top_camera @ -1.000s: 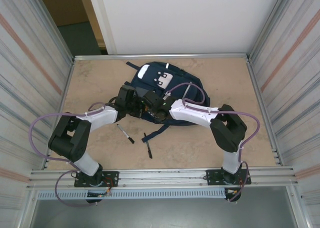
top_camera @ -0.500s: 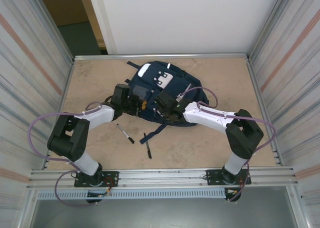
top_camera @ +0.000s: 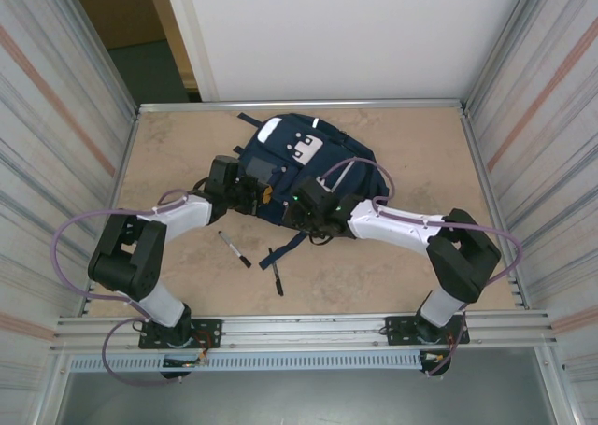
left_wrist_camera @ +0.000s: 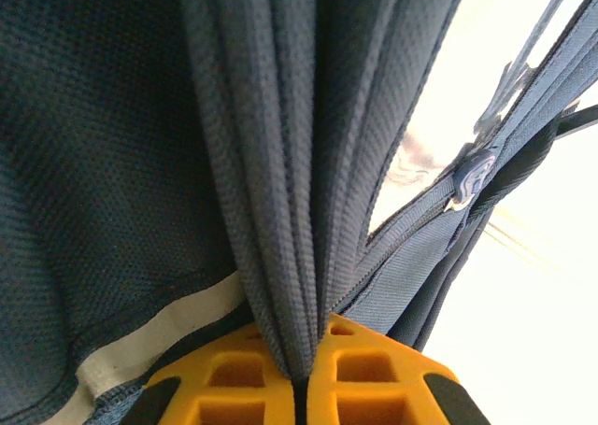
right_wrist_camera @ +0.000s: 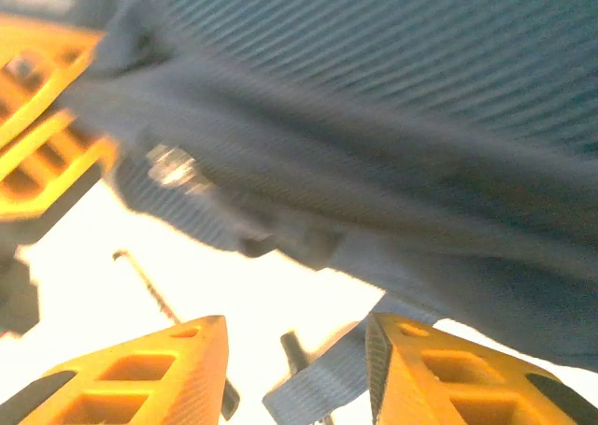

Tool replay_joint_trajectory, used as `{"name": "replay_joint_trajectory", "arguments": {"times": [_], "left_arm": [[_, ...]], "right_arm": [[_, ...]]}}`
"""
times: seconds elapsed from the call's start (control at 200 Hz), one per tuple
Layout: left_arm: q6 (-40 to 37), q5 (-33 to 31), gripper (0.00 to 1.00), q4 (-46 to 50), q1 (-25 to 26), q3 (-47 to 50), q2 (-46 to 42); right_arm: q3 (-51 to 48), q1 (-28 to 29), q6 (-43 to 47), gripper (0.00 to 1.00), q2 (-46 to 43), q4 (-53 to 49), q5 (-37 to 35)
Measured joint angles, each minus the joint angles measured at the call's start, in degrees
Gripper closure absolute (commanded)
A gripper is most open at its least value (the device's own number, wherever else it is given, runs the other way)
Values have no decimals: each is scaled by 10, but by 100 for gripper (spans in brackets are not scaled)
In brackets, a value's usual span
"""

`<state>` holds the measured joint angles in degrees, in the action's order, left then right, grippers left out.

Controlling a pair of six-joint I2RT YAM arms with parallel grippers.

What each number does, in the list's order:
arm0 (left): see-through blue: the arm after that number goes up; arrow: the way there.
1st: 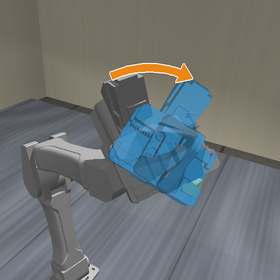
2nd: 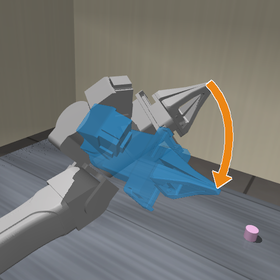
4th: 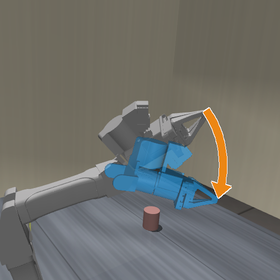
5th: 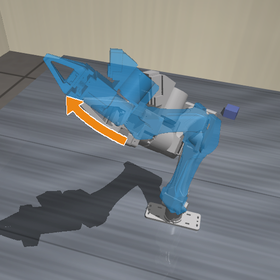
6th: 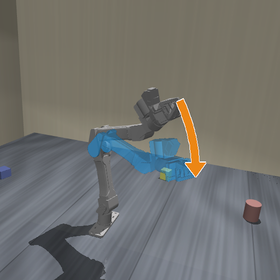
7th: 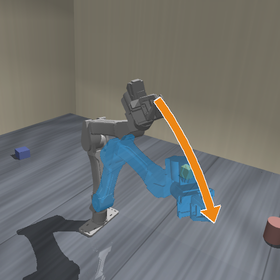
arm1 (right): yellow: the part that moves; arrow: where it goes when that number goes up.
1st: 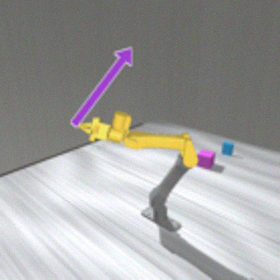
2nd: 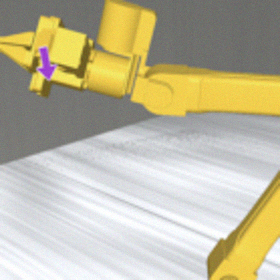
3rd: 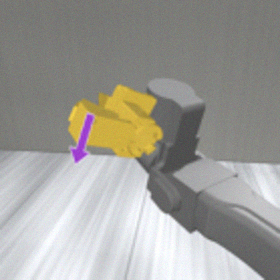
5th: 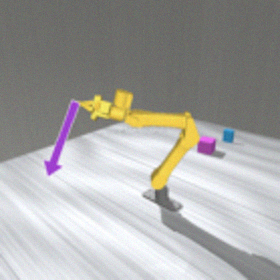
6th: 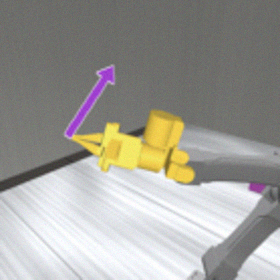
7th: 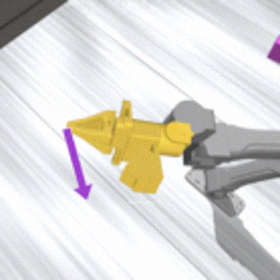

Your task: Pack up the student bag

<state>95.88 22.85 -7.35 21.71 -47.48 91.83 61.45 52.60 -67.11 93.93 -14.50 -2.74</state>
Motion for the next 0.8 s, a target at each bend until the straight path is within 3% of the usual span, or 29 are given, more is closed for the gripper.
{"name": "replay_joint_trajectory", "arguments": {"times": [0.366, 0.802], "left_arm": [[9, -1, 100, 0, 11, 0, -4], [13, -3, 100, -15, 14, 12, -5]], "right_arm": [[56, 15, 90, 60, 60, 8, -65], [102, 30, 90, 79, 110, -36, -167]]}}
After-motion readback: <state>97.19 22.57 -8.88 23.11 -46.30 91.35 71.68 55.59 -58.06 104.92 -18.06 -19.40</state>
